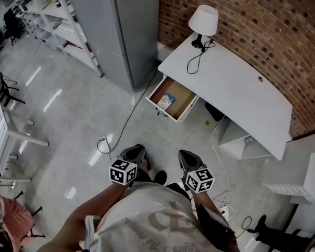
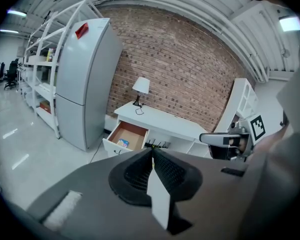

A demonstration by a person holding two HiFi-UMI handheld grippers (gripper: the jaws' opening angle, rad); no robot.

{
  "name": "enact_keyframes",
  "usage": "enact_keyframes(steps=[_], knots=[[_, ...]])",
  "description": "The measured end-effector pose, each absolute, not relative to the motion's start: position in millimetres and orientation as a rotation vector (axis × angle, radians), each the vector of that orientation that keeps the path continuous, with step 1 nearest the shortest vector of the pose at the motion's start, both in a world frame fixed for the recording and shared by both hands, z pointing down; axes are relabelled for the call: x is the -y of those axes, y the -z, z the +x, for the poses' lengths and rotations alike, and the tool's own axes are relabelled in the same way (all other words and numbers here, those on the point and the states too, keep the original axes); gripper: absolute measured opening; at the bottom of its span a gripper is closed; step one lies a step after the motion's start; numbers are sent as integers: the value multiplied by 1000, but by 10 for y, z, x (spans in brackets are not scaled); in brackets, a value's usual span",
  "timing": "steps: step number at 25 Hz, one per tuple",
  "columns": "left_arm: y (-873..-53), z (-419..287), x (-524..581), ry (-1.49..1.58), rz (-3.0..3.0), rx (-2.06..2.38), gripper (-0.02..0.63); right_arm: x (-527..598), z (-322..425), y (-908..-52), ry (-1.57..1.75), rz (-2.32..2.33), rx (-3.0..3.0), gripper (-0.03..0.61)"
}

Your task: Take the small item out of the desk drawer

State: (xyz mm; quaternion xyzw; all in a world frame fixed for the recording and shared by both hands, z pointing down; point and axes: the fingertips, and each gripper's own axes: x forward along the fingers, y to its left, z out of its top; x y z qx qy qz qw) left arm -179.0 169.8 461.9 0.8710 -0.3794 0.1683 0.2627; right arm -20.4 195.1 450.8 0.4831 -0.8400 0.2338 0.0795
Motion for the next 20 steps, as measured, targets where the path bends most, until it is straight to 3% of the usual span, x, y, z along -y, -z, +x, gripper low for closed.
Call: enact_keyframes(steps=[20], knots=[[-4643,-2374,-1430,-450,2264,1152,15,-1459,-755,-4577,-741,1305,2555,6]])
